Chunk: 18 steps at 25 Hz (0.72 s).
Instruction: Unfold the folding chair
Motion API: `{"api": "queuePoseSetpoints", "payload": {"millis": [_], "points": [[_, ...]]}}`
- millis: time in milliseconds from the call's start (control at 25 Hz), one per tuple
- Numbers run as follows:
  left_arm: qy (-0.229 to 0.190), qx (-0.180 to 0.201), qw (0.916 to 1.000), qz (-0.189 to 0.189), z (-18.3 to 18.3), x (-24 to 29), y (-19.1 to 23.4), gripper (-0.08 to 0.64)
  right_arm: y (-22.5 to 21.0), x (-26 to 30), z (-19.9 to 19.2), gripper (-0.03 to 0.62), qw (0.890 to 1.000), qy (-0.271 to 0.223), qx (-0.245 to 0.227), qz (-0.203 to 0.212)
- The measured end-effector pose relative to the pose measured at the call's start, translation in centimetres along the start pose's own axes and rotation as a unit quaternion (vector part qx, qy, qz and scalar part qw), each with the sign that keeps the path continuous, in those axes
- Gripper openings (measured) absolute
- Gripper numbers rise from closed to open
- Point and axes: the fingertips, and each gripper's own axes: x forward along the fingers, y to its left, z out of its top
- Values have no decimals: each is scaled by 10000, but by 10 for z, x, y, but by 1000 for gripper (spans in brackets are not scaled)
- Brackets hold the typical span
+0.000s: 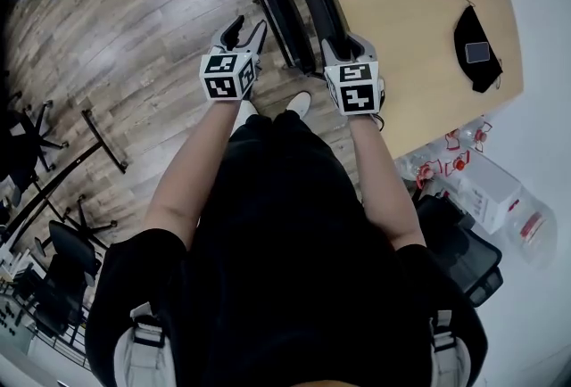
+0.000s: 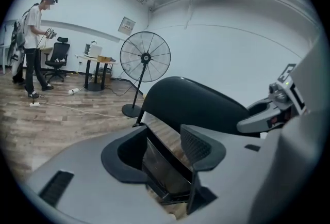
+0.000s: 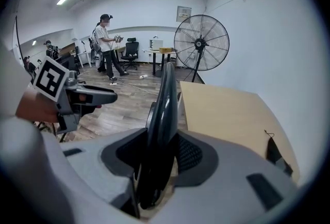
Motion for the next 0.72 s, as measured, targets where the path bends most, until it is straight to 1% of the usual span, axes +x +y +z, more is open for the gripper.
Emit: {"api": "queuePoseSetpoints", "payload": {"millis": [120,440,560,720], "points": [[212,-174,9996,108,-13,27,8,212,5,1,1,153,10000,-46,-18,-7],[712,-418,9960,340,-45,84,25,264,20,1,6,152,9999,-122,15,53],[903,-550,9935,425,-59,99,30,290,26,1,7,150,9999,-129,9,56],[1144,-752,9889,580,-78,119,34,307,30,2,7,150,9999,-135,-7,53]]}}
